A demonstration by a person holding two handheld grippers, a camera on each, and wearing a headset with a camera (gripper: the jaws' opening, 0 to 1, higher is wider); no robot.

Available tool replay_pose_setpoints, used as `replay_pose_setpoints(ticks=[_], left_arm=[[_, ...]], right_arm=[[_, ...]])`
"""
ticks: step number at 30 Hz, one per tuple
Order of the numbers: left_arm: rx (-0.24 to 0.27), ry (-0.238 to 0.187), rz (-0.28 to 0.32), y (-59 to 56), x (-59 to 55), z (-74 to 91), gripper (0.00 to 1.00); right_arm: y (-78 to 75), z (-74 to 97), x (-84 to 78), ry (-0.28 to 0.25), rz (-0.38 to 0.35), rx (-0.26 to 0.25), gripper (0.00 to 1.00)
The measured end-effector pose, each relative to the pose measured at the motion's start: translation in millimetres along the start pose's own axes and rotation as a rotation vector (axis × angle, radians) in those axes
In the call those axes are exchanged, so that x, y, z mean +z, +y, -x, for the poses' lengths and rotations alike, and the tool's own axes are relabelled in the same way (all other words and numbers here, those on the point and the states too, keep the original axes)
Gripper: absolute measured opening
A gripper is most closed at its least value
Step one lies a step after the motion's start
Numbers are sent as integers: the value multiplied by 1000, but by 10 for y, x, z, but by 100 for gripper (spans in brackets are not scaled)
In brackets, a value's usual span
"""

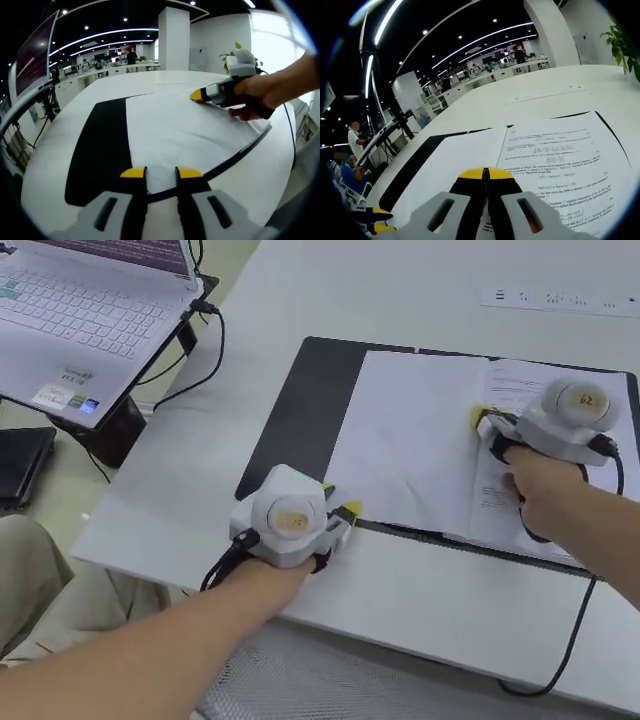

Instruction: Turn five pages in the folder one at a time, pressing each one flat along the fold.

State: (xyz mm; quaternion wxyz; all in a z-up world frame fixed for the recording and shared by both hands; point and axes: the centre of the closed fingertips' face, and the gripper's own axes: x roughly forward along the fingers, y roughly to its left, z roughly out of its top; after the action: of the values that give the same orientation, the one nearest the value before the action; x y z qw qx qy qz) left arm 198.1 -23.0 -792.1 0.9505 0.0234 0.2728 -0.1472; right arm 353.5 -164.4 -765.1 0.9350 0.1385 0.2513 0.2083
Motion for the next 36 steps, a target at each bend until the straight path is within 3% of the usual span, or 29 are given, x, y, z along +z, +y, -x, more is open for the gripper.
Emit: replay_pose_setpoints(ticks=[6,24,36], left_arm=[[0,-4,2,3,0,6,21],[0,-6,4,-9,10,5,21],[0,-8,5,-17,32,0,21]], right_arm=[[-58,-138,110,-12,10,-15,0],[-485,-840,451,-9,36,-62,0],[-461,-838,383,-27,12,-39,0]])
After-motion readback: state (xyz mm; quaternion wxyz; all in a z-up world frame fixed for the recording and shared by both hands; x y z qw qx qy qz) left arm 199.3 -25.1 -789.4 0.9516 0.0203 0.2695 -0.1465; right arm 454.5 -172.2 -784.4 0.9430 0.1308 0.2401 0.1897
